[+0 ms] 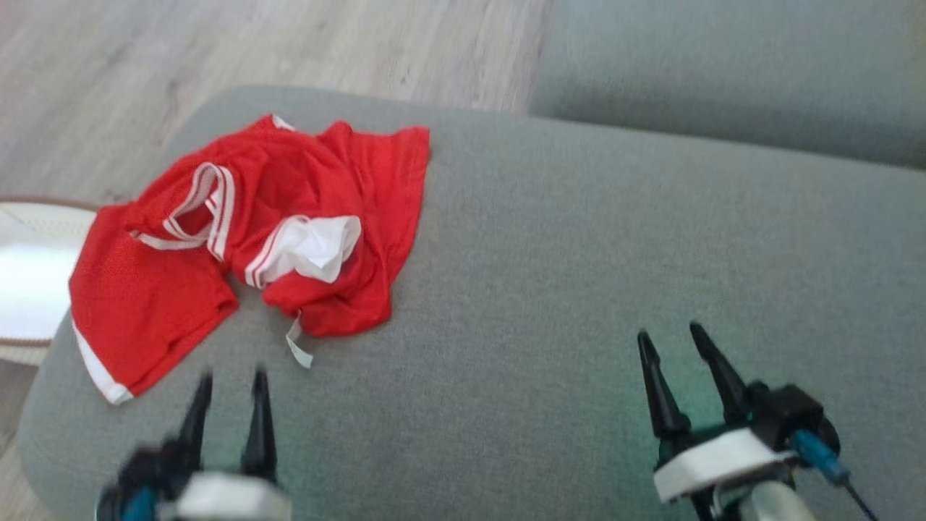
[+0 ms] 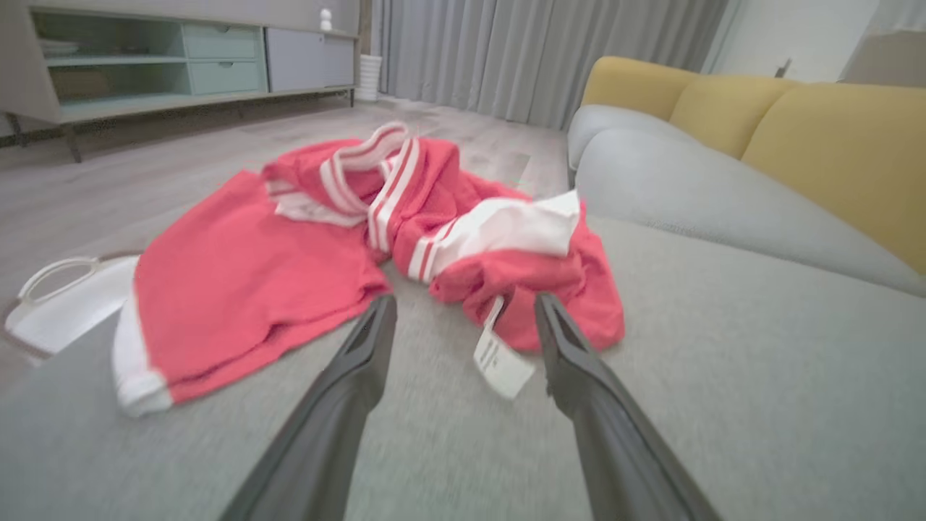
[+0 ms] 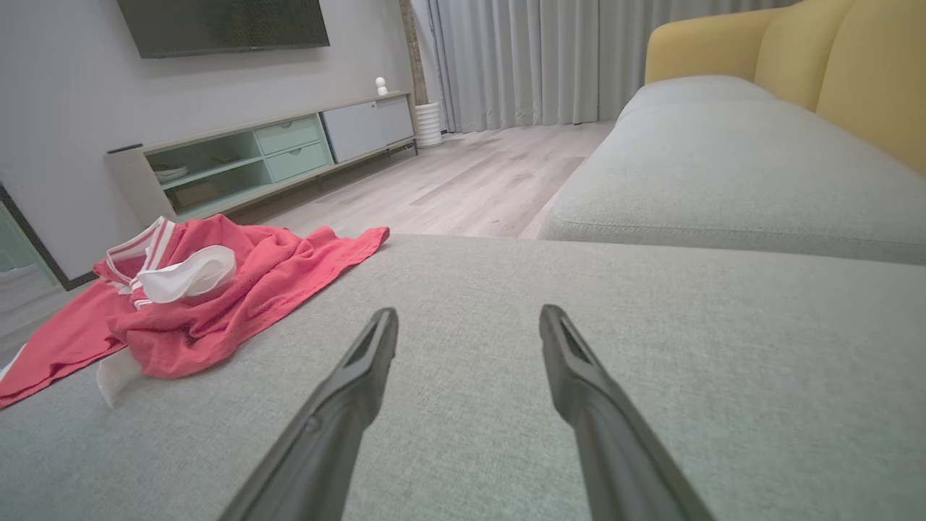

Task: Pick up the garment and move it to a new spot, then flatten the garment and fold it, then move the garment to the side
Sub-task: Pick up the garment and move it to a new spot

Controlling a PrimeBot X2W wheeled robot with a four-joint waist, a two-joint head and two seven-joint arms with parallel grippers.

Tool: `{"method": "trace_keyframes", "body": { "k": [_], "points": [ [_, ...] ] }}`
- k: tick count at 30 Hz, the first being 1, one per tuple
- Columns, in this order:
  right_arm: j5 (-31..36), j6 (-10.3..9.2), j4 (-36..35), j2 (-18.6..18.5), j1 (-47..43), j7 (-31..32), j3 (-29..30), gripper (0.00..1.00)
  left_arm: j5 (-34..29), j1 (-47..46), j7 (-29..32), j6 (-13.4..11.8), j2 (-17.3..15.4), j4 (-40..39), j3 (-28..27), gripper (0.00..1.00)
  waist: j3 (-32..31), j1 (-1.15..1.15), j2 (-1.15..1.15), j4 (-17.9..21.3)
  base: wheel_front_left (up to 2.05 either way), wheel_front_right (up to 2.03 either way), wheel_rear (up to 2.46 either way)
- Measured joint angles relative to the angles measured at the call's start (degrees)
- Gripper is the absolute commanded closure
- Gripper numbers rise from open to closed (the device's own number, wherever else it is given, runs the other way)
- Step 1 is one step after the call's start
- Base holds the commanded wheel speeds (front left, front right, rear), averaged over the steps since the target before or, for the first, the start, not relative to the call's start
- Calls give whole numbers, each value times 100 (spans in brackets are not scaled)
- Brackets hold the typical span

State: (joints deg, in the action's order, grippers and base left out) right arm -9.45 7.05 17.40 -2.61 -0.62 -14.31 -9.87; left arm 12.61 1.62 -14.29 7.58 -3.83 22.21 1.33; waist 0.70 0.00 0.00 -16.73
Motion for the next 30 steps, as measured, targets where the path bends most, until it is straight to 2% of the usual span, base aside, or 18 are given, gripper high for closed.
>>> {"method": "trace_keyframes", "body": {
  "k": [4, 9, 13, 16, 23, 30],
  "points": [
    [55, 0, -166, -152, 357, 0, -56, 0, 337, -957, 197, 0, -236, -242, 301, 0, 426, 0, 0, 69, 0, 0, 0],
    [101, 0, -432, -552, 913, -2, -41, 0, 733, -2699, 938, 0, -602, -350, 460, 0, 1156, -2, 0, 171, 0, 0, 0],
    [118, 0, -620, -800, 1262, -7, -36, 0, 832, -4012, 1611, -21, -742, 168, 460, 0, 1790, -3, 0, 234, 0, 0, 0],
    [133, 0, -750, -949, 1347, -7, -27, 0, 790, -4751, 1965, -227, -823, 799, 432, 0, 2212, -4, 0, 290, 0, 0, 0],
    [131, 0, -931, -1046, 1361, -7, 0, 0, 412, -5388, 2786, -588, -1110, 2368, 598, 0, 2671, -1, 0, 614, 0, 0, 0],
    [109, 0, -985, -1031, 1284, -7, 42, 0, 142, -5655, 3118, -603, -1360, 3096, 829, 0, 2600, 0, 0, 820, 0, 0, 0]
  ]
}}
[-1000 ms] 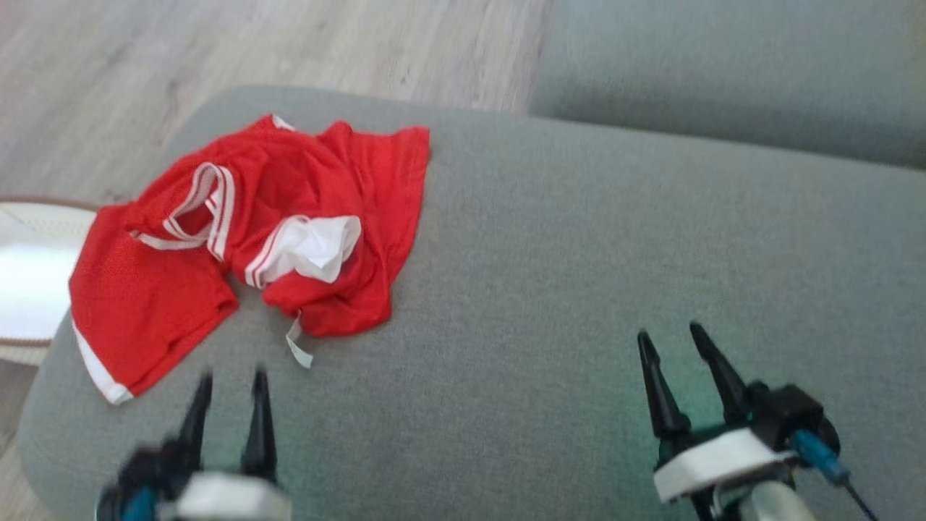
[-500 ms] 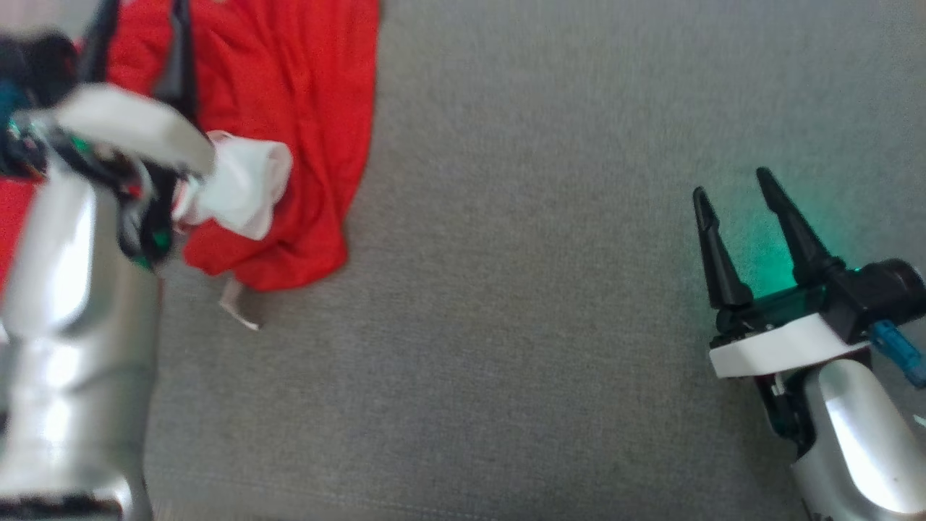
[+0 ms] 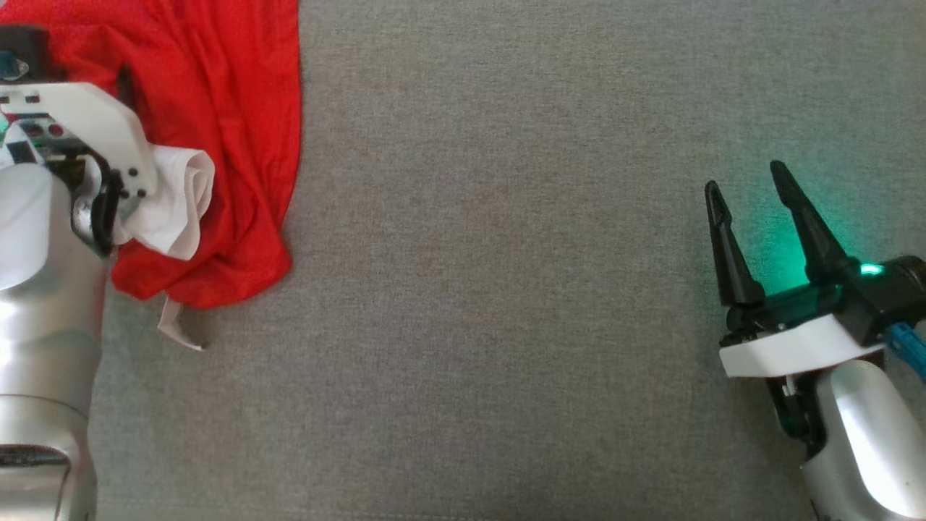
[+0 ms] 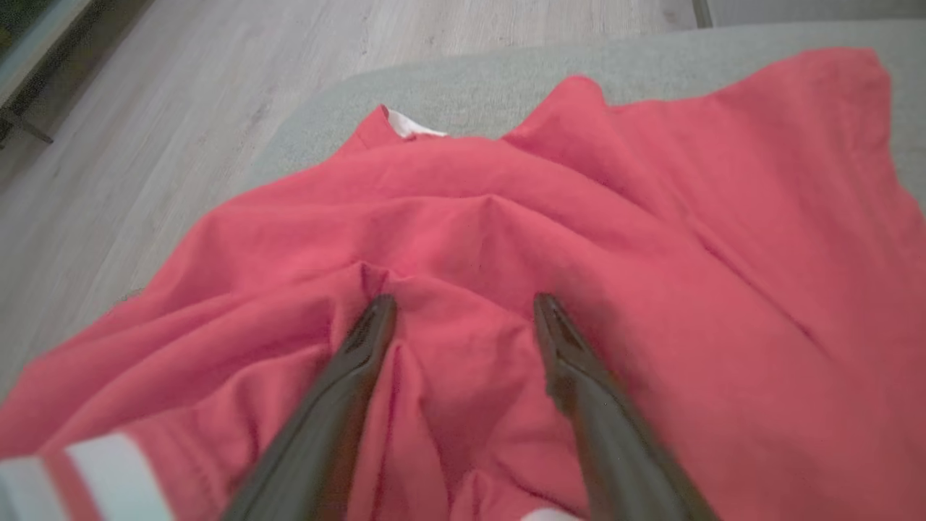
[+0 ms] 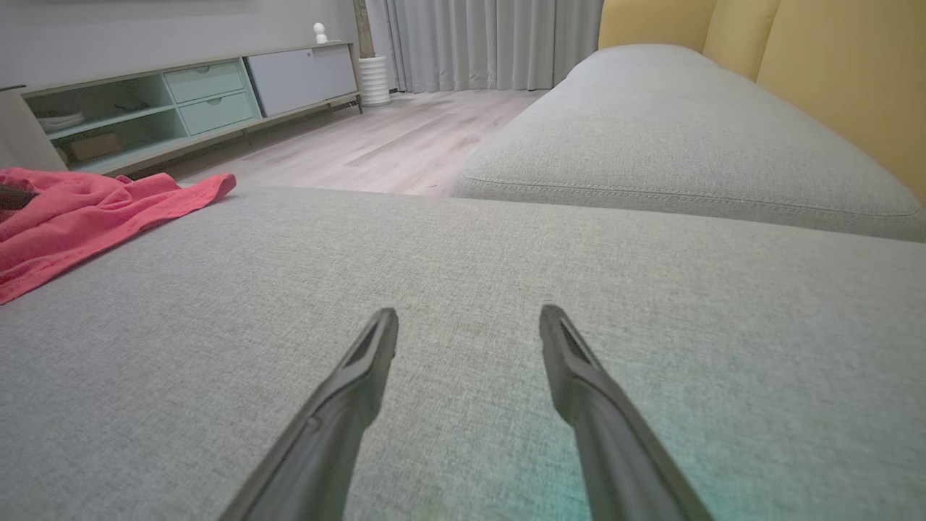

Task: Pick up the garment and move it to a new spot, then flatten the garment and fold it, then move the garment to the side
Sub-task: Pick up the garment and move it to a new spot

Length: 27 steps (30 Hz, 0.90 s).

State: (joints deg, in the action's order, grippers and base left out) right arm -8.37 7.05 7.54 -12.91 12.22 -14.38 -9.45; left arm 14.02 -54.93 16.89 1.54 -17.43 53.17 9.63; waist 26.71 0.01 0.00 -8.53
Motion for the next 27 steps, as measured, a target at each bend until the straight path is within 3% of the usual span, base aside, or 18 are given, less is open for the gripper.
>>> {"method": "trace_keyframes", "body": {
  "k": [5, 6, 7, 8, 9, 20, 27],
  "points": [
    [-14, 0, 0, 11, -15, 0, -64, 0, -31, -19, 229, 57, 4, 439, 155, 0, 1, -1, 0, 33, 0, 0, 0],
    [-15, 0, 1, 11, -15, 0, -86, 0, -31, -26, 230, 70, 5, 488, 155, 14, -11, -1, 0, 43, 0, 0, 0],
    [-23, 0, 2, 11, -15, 0, -98, 0, -30, -47, 238, 81, 8, 553, 156, 44, -26, 0, 0, 52, 0, 0, 0],
    [-23, 0, 3, 10, -15, 0, -102, 0, -30, -59, 236, 81, 9, 606, 158, 68, -42, 0, 0, 62, 0, 0, 0],
    [-34, 0, 12, 10, -15, 0, -102, 0, -26, -59, 235, 82, 12, 662, 158, 100, -64, -1, 0, 70, 0, 0, 0],
    [-182, 0, 263, 320, -304, 0, -171, 0, 281, -55, -739, 268, -30, 408, 9, 100, -862, 0, 0, 158, 0, 0, 0],
    [-242, 0, 366, 549, -565, 0, -182, 0, 413, -20, -775, 421, -176, -387, 36, 100, -1485, 0, 0, 254, 0, 0, 0]
  ]
}}
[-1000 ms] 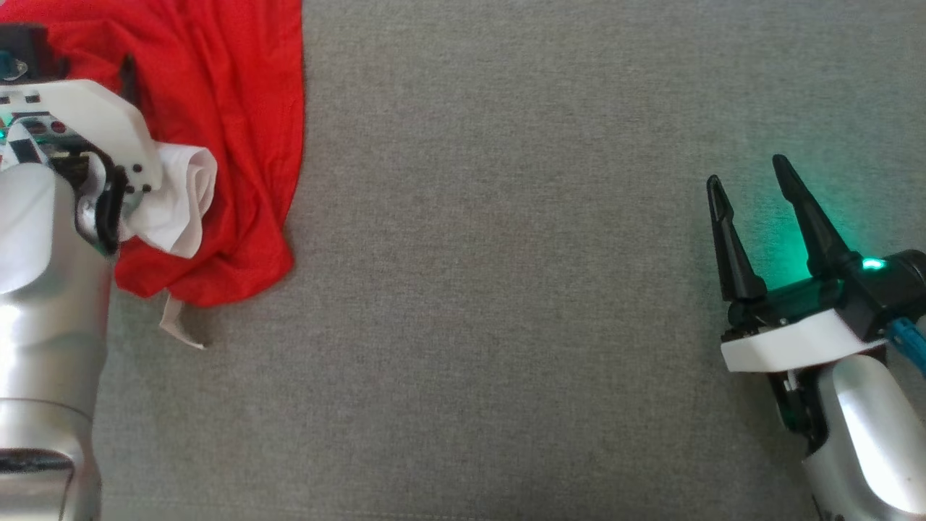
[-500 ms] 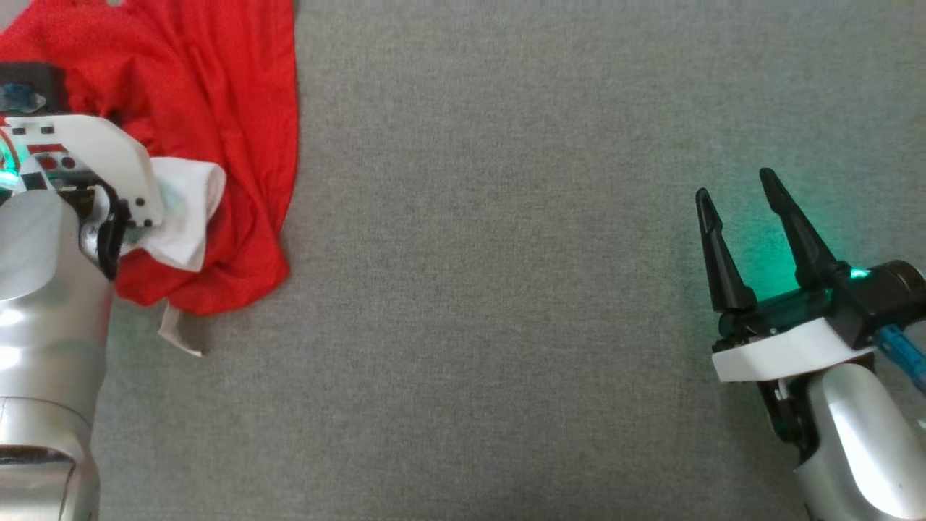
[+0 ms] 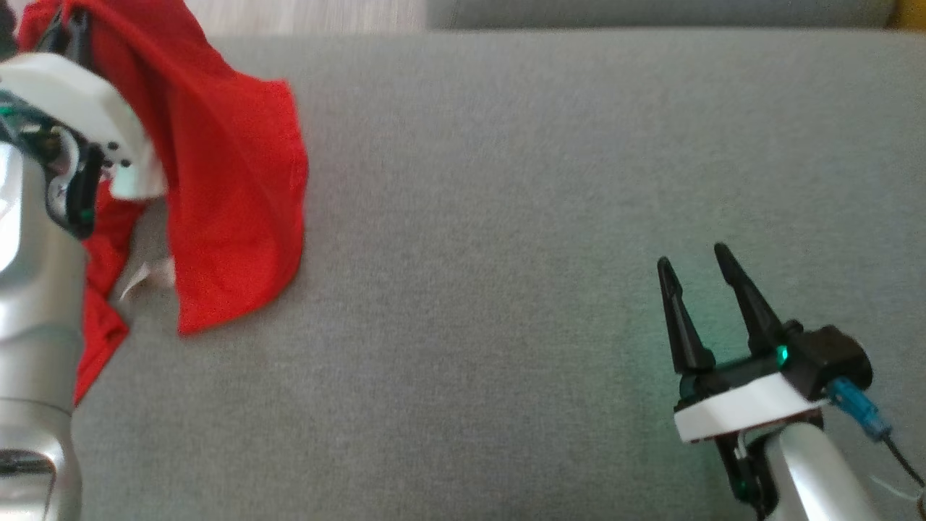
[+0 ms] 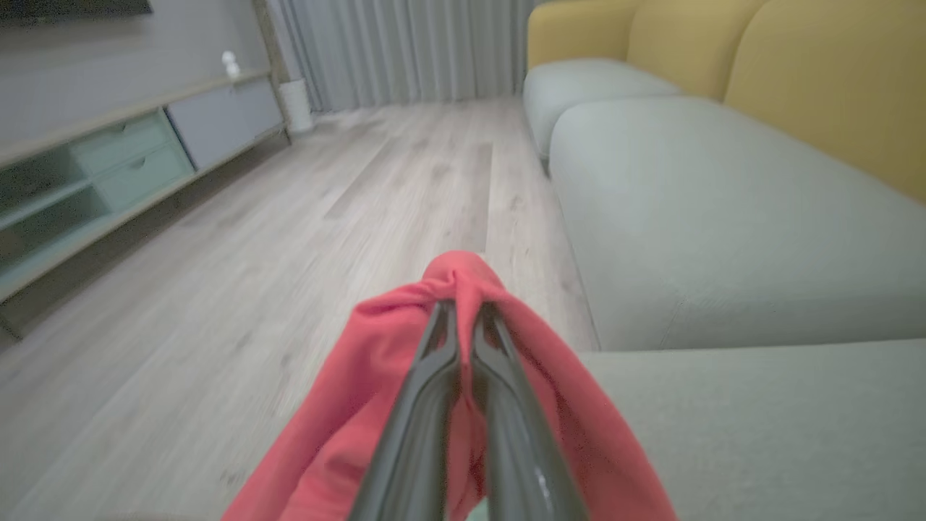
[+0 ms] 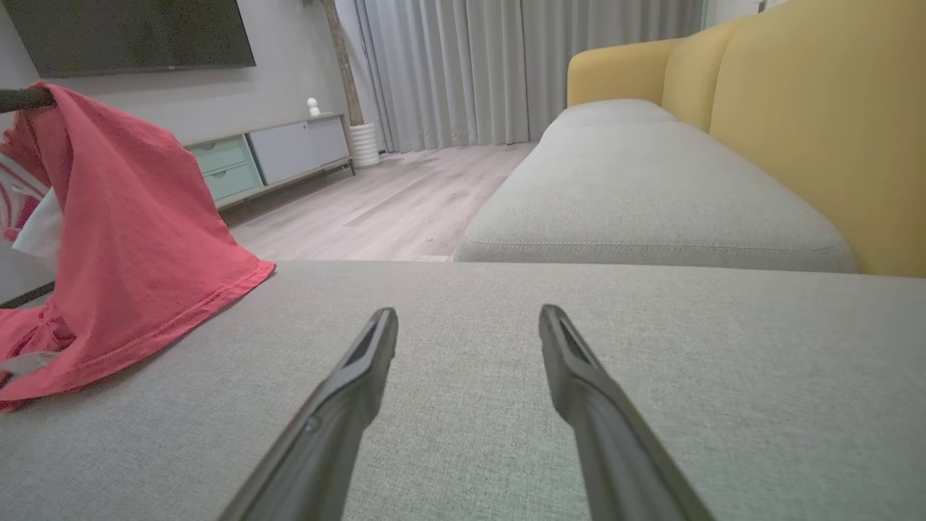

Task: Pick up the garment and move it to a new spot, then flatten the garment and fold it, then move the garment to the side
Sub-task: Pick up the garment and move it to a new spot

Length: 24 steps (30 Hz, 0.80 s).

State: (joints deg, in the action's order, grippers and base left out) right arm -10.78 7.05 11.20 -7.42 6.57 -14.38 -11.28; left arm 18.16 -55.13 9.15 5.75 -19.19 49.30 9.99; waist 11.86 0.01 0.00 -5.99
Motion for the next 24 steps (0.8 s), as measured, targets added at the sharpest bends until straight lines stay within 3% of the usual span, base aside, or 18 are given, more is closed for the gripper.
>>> {"method": "trace_keyframes", "body": {
  "k": [6, 9, 16, 24],
  "points": [
    [-33, 0, 47, 123, -265, 0, 2, 0, 250, 456, 355, 77, 20, -1385, 138, 100, -513, 0, 0, 110, 0, 0, 0],
    [-33, 0, 36, 159, -283, 0, -20, 0, 555, 957, 692, 83, 70, -2571, 179, 100, -691, 0, 0, 258, 0, 0, 0],
    [-57, 0, -46, 225, -272, 0, -103, 0, 1079, 1662, 1301, 78, 399, -4571, 438, 100, -800, -1, 0, 697, 0, 0, 0],
    [-92, 0, -248, 305, -231, 0, -198, 0, 1606, 2105, 1857, 69, 871, -5781, 1053, 100, -749, -1, 0, 1491, 0, 0, 0]
  ]
}}
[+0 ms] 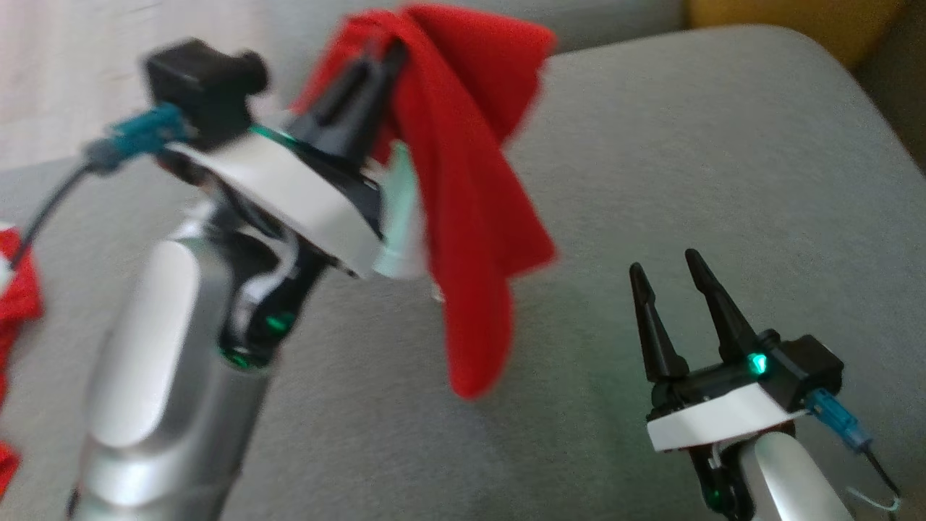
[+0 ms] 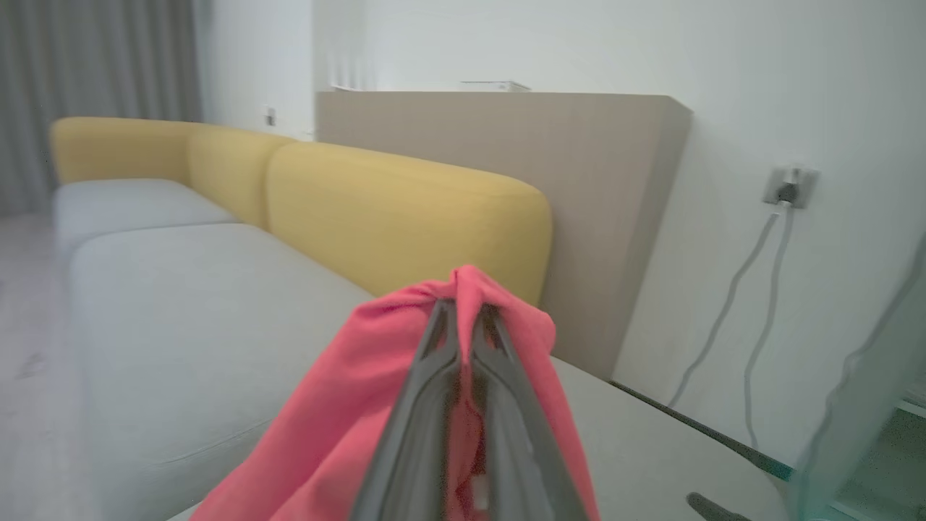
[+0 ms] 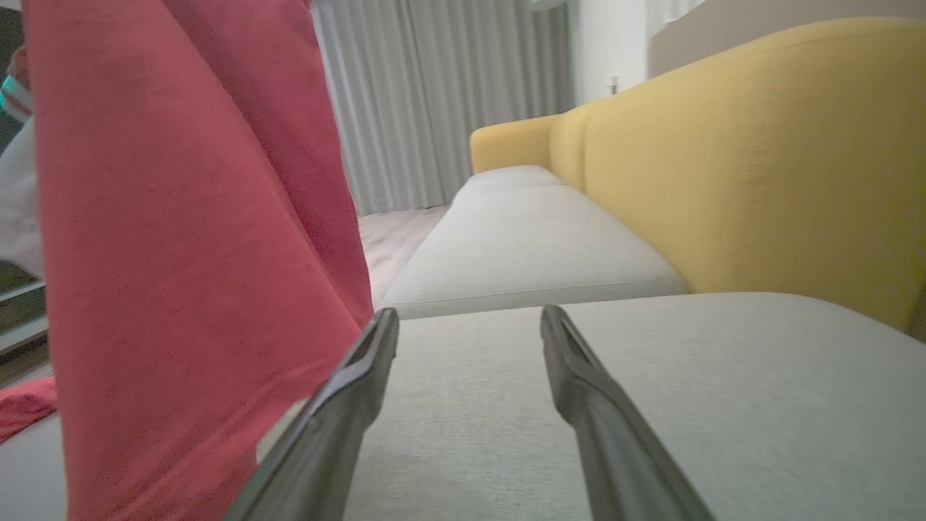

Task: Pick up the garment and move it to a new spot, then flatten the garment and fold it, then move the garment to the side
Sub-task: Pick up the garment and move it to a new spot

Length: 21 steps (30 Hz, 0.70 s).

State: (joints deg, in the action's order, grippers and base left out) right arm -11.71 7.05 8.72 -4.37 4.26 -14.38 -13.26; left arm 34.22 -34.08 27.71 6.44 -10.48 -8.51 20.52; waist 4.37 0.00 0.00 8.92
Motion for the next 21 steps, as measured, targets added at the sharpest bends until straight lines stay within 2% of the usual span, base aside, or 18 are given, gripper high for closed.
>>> {"method": "trace_keyframes", "body": {
  "k": [5, 8, 11, 16, 21],
  "points": [
    [-41, 0, -105, 26, 88, 0, -88, 0, -14, 169, 36, -47, 144, 268, 372, 100, 112, 0, 0, 558, 0, 0, 0],
    [-83, 0, -170, 38, 119, 0, -98, 0, -424, 266, -210, -46, 253, 973, 746, 100, 206, 0, 0, 853, 0, 0, 0],
    [-89, 0, -171, 43, 118, 0, -107, 0, -601, 348, -647, -47, 509, 1862, 1044, 100, 327, 0, 0, 1066, 0, 0, 0],
    [-89, 0, -170, 79, 120, 0, -107, 0, -981, 367, -1494, -163, 675, 3283, 1361, 100, 504, -1, 0, 1225, 0, 0, 0],
    [-89, 0, -165, 92, 120, 0, -85, 0, -1235, 319, -2157, -464, 698, 4384, 1414, 100, 513, 0, 0, 1091, 0, 0, 0]
  ]
}}
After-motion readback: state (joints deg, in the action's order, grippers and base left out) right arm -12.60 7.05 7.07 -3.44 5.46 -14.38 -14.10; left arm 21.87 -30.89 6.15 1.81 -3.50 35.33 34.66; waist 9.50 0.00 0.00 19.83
